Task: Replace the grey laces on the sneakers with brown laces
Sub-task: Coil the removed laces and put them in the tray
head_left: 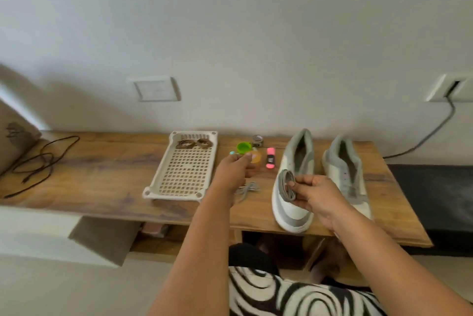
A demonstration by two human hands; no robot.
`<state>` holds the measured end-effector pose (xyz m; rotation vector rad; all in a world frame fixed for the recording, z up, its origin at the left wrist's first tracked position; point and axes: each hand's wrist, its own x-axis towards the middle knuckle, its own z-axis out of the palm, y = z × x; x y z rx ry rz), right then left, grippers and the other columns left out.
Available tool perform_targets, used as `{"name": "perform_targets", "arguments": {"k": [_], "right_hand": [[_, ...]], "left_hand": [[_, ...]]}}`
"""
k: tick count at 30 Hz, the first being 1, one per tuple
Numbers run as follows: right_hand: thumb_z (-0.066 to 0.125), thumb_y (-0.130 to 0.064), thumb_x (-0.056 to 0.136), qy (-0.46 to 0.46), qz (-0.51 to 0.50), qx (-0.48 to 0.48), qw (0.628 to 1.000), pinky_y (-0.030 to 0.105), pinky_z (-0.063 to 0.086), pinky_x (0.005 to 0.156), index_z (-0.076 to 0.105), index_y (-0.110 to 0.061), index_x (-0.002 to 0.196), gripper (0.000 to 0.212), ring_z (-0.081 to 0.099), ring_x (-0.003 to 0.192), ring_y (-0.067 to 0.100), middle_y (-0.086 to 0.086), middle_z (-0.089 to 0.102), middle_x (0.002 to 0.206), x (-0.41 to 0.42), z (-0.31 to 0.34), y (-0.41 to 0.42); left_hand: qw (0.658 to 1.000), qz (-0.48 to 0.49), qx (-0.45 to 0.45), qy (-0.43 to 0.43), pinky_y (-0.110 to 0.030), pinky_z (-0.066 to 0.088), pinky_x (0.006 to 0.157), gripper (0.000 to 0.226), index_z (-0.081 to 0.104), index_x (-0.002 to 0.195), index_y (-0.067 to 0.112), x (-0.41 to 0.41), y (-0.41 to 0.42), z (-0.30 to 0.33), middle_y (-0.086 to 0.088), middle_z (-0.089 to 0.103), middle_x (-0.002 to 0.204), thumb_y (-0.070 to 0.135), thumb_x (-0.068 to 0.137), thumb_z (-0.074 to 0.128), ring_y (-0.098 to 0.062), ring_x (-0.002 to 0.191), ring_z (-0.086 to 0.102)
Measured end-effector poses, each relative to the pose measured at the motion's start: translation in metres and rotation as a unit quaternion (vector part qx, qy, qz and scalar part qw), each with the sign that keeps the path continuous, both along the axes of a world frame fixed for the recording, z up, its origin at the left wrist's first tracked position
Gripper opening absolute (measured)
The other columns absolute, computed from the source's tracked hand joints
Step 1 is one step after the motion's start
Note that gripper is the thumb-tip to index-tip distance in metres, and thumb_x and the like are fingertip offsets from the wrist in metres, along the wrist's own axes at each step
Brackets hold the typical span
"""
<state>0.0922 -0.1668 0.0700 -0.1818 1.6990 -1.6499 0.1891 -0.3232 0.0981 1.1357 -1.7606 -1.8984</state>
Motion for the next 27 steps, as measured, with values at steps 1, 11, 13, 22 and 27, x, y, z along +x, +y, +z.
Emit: {"name": "perform_targets", "arguments": {"k": [1,11,13,22,27], "right_hand": [[0.059,0.0,0.094,-0.009,0.021,0.004,1.0,0.021,0.057,0.056,0.068,0.0,0.097,0.009,0.068,0.074,0.019,0.013,0.071,0.083,0.008,-0.001,-0.017],[0.066,-0.009,0.092,0.102,0.236,0.137,0.956,0.044,0.06,0.079,0.07,-0.007,0.093,0.005,0.071,0.085,0.025,0.012,0.073,0.09,0.06,-0.035,-0.207],[0.07,-0.015,0.09,0.205,0.288,0.18,0.918,0.052,0.057,0.086,0.071,-0.012,0.084,0.007,0.07,0.092,0.03,0.013,0.073,0.092,0.066,-0.041,-0.24],[0.056,-0.002,0.095,0.452,0.439,0.276,0.726,0.036,0.05,0.081,0.066,0.006,0.114,0.023,0.064,0.098,0.028,0.023,0.063,0.12,0.101,-0.064,-0.324],[0.059,-0.003,0.093,0.499,0.452,0.271,0.689,0.029,0.047,0.085,0.07,-0.003,0.109,0.019,0.061,0.098,0.023,0.012,0.066,0.112,0.099,-0.077,-0.334]], "left_hand": [[1.0,0.016,0.02,-0.003,-0.025,0.043,0.062,0.015,0.063,0.098,0.014,0.008,-0.011,-0.004,0.001,0.069,0.084,0.026,0.1,0.055,-0.013,0.071,0.058],[0.942,0.229,-0.126,-0.209,-0.035,0.052,0.075,0.022,0.057,0.114,0.018,0.146,-0.155,-0.059,-0.003,0.063,0.102,0.031,0.096,0.054,-0.021,0.088,0.059],[0.939,0.242,-0.114,-0.217,-0.041,0.054,0.086,0.02,0.056,0.111,0.021,0.163,-0.17,-0.074,-0.001,0.062,0.103,0.033,0.096,0.056,-0.023,0.093,0.059],[0.938,0.257,-0.149,-0.179,-0.024,0.039,0.065,0.03,0.056,0.114,0.019,0.167,-0.188,-0.12,0.007,0.057,0.098,0.044,0.097,0.054,-0.007,0.083,0.054],[0.938,0.263,-0.156,-0.164,-0.03,0.044,0.078,0.032,0.056,0.114,0.02,0.165,-0.189,-0.13,0.001,0.057,0.111,0.047,0.098,0.051,-0.013,0.093,0.056]]}}
